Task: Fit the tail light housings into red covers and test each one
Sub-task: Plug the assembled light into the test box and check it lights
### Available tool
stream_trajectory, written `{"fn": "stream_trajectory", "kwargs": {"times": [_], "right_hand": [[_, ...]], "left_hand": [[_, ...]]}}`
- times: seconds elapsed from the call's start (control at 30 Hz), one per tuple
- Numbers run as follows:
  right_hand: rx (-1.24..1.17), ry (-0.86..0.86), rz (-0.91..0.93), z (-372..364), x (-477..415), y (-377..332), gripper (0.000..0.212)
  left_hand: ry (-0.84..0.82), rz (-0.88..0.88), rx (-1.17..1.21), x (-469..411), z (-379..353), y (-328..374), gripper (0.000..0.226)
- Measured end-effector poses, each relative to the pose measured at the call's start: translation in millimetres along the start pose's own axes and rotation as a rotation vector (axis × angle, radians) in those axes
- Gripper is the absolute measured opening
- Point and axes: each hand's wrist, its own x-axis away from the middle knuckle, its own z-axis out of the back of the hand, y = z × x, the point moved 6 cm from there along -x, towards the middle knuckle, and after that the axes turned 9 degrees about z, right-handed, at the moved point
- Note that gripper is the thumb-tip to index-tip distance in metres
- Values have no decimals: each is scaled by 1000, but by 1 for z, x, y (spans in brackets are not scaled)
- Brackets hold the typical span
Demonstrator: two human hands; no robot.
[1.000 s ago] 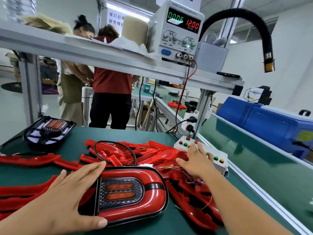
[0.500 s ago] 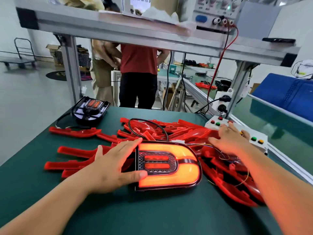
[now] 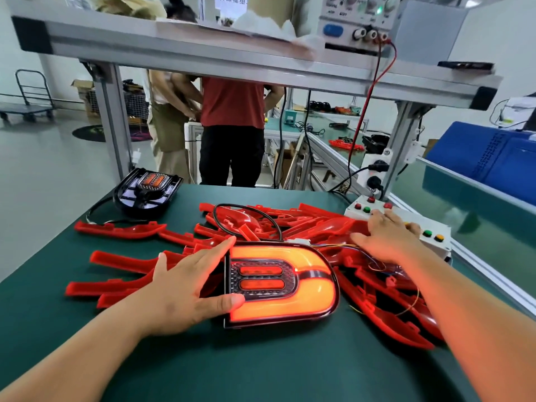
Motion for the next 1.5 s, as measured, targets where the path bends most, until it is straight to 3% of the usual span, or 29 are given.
{"fn": "stream_trajectory", "kwargs": {"times": [0.4, 0.7, 0.9, 1.1, 1.5], "right_hand": [[-93, 20, -31, 1, 14, -1, 89], [-164, 73, -261, 2, 40, 31, 108], [-154, 35, -199, -4, 44, 34, 103], [-89, 36, -237, -3, 47, 34, 114], [38, -13, -143, 11, 43, 35, 132]], "left_hand": [[-8, 43, -16, -8, -4, -7, 100], [9, 39, -9, -11, -7, -11, 101], [6, 35, 18, -10, -5, -11, 100], [3, 31, 13, -8, -5, -8, 99], [-22, 37, -19, 0, -1, 2, 91]]}}
